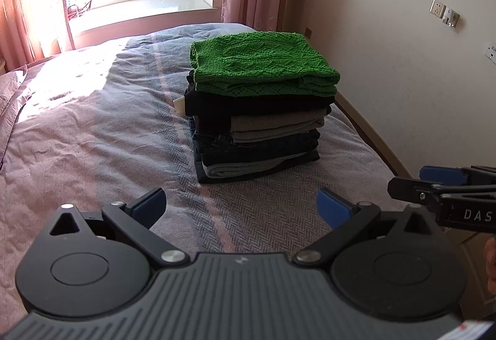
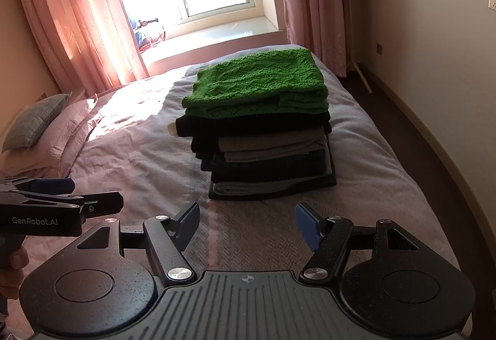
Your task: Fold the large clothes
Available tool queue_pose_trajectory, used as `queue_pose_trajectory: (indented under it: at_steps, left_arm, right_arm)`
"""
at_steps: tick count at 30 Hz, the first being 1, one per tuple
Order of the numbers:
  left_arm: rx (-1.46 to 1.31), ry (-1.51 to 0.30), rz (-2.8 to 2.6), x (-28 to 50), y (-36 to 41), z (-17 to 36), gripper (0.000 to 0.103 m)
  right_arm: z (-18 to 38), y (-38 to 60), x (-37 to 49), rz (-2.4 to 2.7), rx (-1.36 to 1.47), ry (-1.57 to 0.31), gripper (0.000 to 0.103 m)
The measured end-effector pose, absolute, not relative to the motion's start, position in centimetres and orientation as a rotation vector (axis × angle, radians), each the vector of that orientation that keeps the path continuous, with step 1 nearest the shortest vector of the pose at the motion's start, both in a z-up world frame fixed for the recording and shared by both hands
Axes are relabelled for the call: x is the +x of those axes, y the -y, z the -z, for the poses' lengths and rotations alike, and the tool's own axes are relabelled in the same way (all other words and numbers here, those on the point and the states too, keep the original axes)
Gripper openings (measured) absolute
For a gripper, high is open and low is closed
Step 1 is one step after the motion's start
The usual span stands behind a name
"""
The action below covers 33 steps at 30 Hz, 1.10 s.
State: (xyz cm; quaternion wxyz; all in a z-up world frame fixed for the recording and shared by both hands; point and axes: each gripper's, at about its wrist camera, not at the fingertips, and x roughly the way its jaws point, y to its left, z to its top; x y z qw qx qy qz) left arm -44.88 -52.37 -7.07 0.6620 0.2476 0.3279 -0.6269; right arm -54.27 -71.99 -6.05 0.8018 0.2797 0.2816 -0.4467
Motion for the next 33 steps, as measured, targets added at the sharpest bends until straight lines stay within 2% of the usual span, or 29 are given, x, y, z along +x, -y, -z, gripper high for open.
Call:
queue_pose_trajectory:
  at_steps: [33]
  left_arm:
    - [0.576,-0.732,1.426,-45.41,52.95,7.55,0.102]
  right_arm:
    - [6.36,72.51,-54.29,0.958,0.613,-0.609,0.065]
